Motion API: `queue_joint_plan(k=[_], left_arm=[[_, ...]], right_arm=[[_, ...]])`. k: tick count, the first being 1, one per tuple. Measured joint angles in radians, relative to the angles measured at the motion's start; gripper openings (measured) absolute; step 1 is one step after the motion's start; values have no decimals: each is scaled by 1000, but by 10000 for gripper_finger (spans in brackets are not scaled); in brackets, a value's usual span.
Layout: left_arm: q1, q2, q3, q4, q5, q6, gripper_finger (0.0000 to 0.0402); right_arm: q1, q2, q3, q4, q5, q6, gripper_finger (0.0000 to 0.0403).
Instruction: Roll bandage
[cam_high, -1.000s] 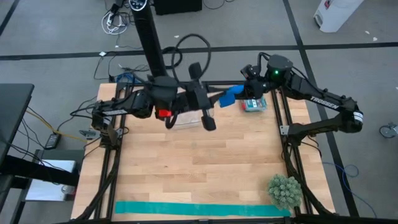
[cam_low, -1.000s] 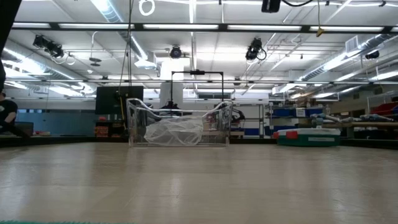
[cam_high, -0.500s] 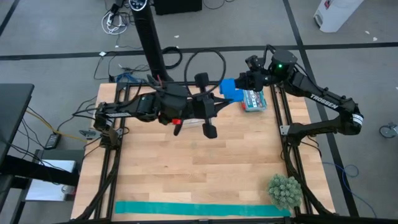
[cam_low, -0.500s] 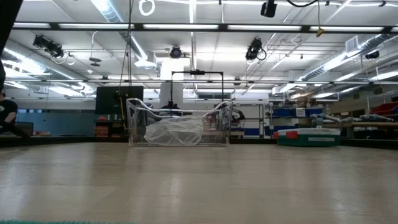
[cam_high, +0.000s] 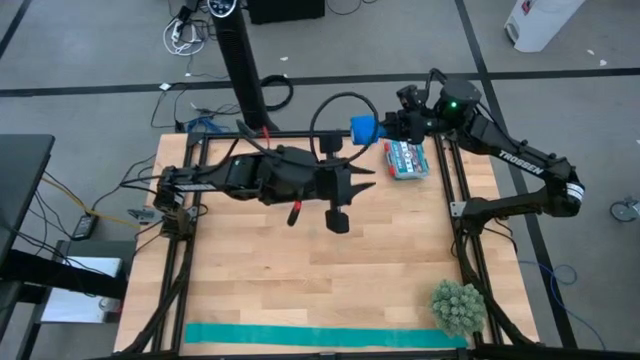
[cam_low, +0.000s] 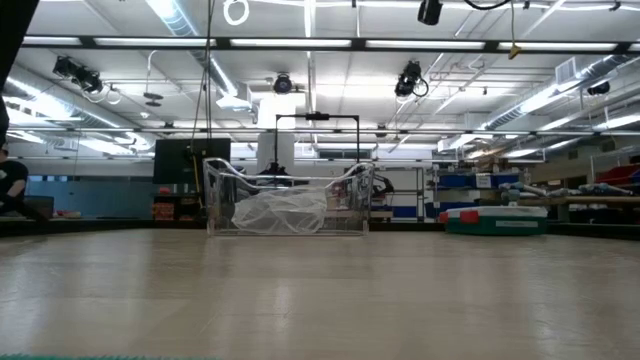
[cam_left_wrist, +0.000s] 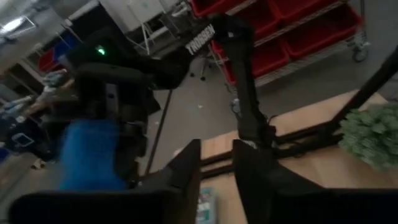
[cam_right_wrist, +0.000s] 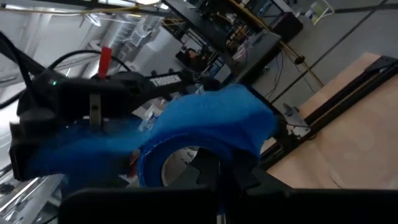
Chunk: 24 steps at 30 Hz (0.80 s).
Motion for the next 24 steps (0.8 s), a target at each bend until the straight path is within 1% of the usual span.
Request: queue_joint_plan(k=[4, 7, 12, 14, 20, 24], left_arm=[[0, 0, 0, -1, 0, -11, 152], [1, 0, 0, -7, -30, -73, 177], [2, -9, 0, -15, -198, -146, 181], [5, -10, 0, -42, -222, -193, 179], [6, -8, 0, -151, -215, -529, 177], [19, -8, 0, -176, -215, -692, 177]], right_arm=[[0, 0, 0, 1, -2, -7, 0], [0, 0, 0, 0, -8, -12, 0], [0, 0, 0, -2, -9, -42, 0], [-1, 0, 0, 7, -4, -46, 0], [-18, -3, 0, 72, -5, -56, 0], [-26, -5, 1, 152, -7, -57, 0]])
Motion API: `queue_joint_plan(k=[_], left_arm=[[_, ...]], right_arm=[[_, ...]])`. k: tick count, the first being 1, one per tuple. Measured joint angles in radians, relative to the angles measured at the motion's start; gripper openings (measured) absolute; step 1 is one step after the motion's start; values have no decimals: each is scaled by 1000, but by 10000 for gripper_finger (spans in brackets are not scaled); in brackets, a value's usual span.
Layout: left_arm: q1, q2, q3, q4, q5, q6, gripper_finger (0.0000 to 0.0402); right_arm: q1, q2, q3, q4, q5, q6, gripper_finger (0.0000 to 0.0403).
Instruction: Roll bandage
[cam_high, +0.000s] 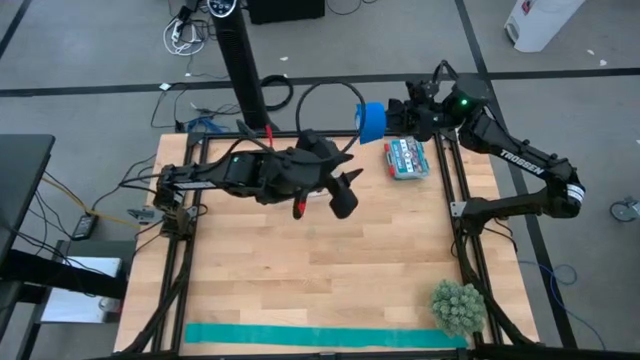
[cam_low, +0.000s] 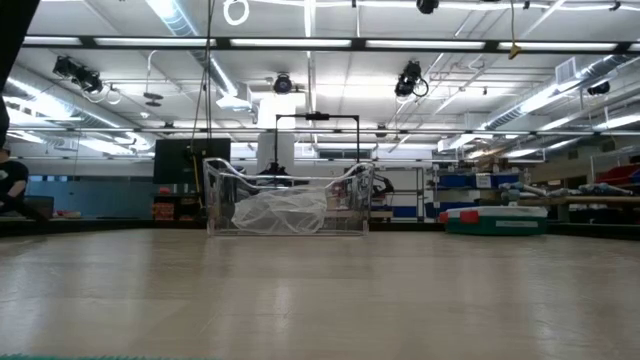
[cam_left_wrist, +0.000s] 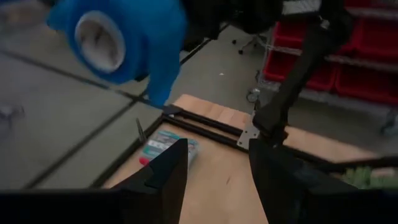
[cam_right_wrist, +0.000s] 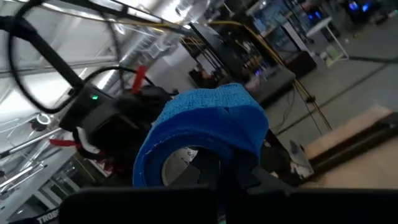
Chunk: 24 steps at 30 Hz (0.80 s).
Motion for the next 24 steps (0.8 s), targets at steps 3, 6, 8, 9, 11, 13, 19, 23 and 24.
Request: queue_joint_plan(k=[3, 6, 8, 9, 11, 13, 19, 23, 24], left_arm=[[17, 0, 0, 0, 17, -97, 177], [36, 0, 0, 6, 52, -160, 177], [46, 0, 0, 18, 61, -176, 177], [50, 0, 0, 24, 62, -178, 177], [59, -1, 0, 25, 62, -179, 177], [66, -1, 0, 24, 64, -199, 177], [85, -1, 0, 38, 103, -226, 177], [85, -1, 0, 55, 160, -223, 177], [85, -1, 0, 59, 163, -219, 177]], right_arm=[[0, 0, 0, 27, -1, -8, 0], [7, 0, 0, 58, -11, -15, 0], [19, 0, 0, 60, -12, -21, 0], [26, 0, 0, 60, -13, -24, 0], [40, 1, 0, 60, -13, -30, 0], [57, 0, 0, 62, -12, -39, 0], [87, 0, 0, 48, 15, -79, 0], [82, 1, 0, 41, 23, -91, 0], [79, 1, 0, 40, 23, -93, 0]])
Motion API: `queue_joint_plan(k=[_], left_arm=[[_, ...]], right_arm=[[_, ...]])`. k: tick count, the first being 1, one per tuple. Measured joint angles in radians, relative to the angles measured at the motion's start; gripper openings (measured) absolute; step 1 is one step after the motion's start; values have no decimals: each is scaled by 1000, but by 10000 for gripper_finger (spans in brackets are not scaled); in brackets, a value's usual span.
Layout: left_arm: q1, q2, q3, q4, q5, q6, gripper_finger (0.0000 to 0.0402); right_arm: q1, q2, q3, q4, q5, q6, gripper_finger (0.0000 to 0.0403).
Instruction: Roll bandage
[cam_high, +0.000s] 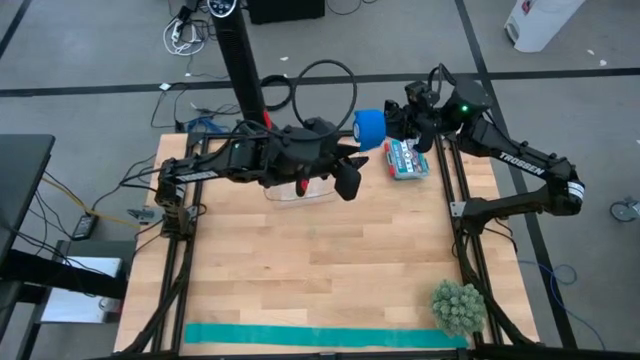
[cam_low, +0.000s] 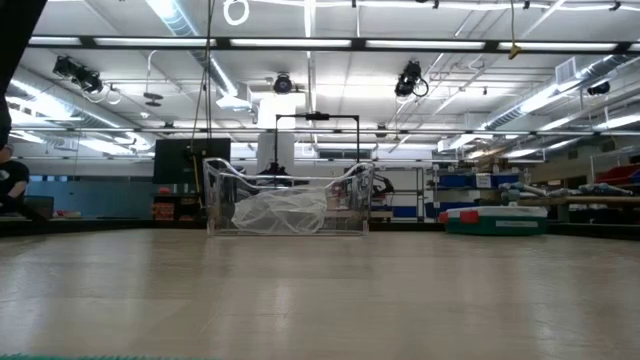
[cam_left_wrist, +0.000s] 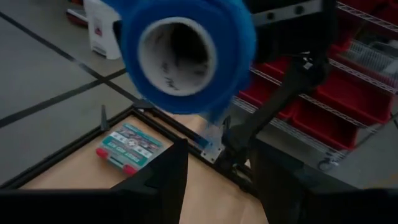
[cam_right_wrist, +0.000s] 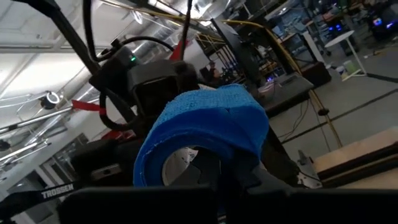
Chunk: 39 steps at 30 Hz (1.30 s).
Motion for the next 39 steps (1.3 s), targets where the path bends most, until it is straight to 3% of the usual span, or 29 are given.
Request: queue_joint_plan(k=[10, 20, 39], left_arm=[[24, 0, 0, 53, -13, 25, 162], [33, 24, 0, 86, 39, 23, 11], [-9, 20, 0, 155, 180, 41, 2]], right_arm=[[2, 0, 0, 0, 0, -3, 0], [13, 0, 0, -11, 7, -10, 0], [-113, 0, 0, -68, -44, -126, 0]])
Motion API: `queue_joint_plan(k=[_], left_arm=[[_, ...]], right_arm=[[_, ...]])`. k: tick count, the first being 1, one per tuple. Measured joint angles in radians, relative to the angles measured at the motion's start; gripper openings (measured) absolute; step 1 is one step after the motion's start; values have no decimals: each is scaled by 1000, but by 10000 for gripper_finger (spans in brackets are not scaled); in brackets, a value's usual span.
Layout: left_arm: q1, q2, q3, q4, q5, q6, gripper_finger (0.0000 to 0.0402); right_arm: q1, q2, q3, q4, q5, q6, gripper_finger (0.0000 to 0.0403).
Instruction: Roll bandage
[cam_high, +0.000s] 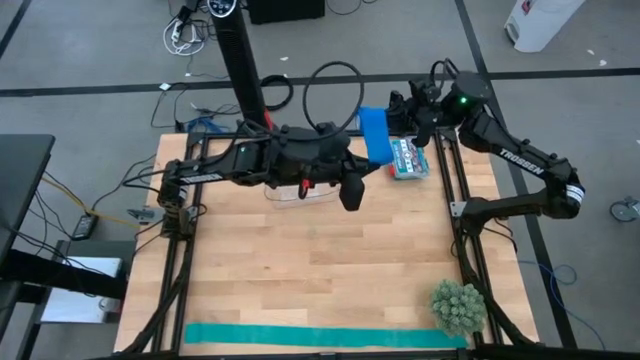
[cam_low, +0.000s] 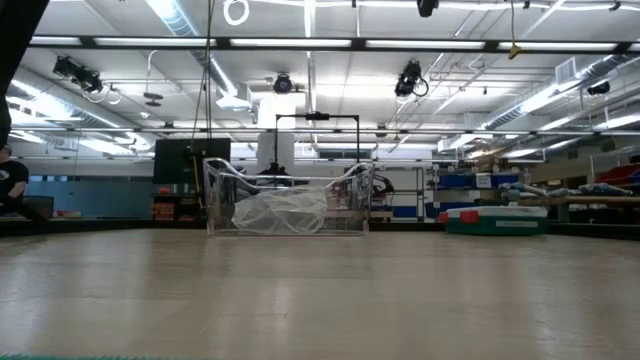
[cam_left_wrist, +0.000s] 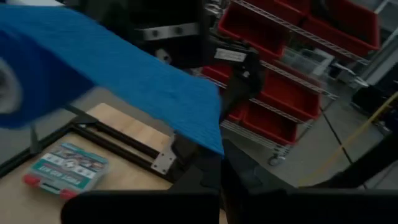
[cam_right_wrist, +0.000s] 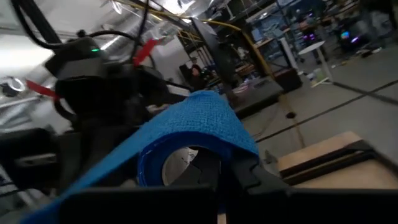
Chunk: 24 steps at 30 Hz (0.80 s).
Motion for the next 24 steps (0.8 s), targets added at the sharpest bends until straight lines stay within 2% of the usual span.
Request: queue_joint_plan(k=[7, 12, 17, 24], left_arm=[[-19, 0, 0, 1, 17, -1, 1], [-18, 0, 0, 18, 17, -2, 1], [-18, -2, 0, 73, 32, -4, 1], [-18, -2, 0, 54, 40, -3, 1]], right_arm=[[-119, 1, 0, -115, -17, -201, 0], [-180, 1, 0, -178, -19, -286, 0], [-202, 1, 0, -202, -40, -312, 0], [-193, -5, 0, -130, -42, -215, 0]])
